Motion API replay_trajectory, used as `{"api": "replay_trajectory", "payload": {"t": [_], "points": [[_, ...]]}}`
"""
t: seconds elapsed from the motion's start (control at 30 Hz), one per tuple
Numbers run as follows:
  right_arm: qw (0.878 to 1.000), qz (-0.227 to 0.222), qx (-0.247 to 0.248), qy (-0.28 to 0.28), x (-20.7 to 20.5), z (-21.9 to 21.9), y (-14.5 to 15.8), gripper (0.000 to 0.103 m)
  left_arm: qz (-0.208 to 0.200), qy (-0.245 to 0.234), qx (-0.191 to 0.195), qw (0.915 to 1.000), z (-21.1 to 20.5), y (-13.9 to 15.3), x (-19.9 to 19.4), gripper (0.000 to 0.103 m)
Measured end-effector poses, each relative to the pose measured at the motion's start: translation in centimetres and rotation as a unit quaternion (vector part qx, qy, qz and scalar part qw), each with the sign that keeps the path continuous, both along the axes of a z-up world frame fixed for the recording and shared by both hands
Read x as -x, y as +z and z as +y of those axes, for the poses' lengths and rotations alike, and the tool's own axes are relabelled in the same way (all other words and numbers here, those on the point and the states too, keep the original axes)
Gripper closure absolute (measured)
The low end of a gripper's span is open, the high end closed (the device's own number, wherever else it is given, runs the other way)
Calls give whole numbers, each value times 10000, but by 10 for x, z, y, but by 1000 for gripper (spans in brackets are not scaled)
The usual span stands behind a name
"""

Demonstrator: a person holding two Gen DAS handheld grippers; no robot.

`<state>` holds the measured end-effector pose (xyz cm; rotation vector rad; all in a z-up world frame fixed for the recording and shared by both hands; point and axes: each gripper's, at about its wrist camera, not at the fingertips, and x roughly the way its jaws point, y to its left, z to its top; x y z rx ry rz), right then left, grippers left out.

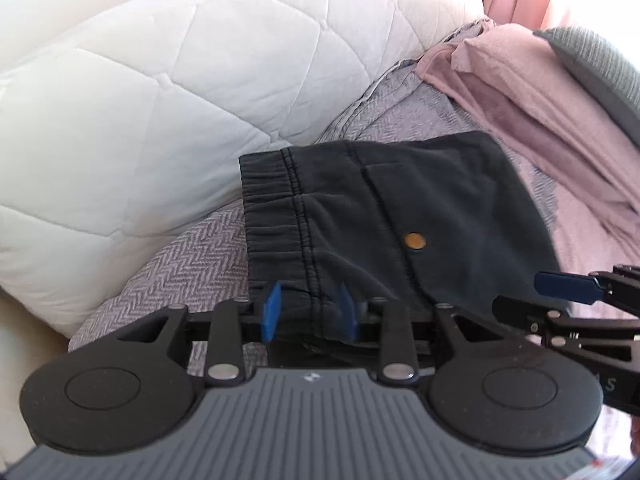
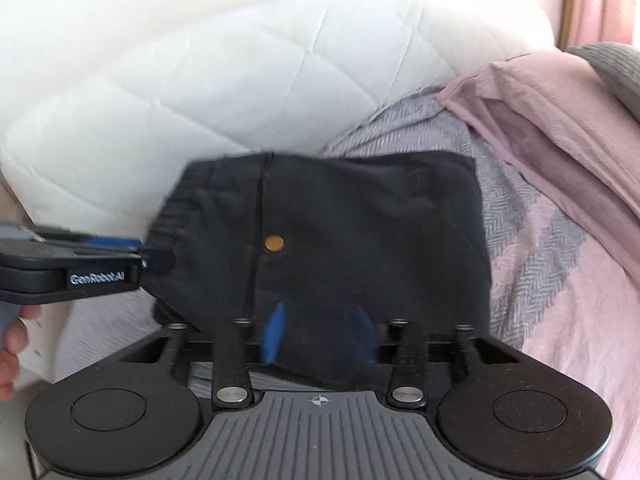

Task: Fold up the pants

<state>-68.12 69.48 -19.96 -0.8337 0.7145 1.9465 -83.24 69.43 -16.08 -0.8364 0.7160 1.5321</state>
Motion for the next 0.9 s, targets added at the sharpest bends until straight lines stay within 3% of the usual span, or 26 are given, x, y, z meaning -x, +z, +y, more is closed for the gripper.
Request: {"api": "replay_trajectory", "payload": {"t": [0.27,0.6,0.9], "points": [[9983,313,57,-485,-32,-34,59,47,-19,-68,-177,9998,-47,65,-25,37],[9965,495,-185,-655,-74,-104,127,42,99,-82,-439,9990,-128,139,-55,20],[9968,584,-146,-535,-101,-177,162,40,173,58,-704,9974,-206,173,-83,11]]}}
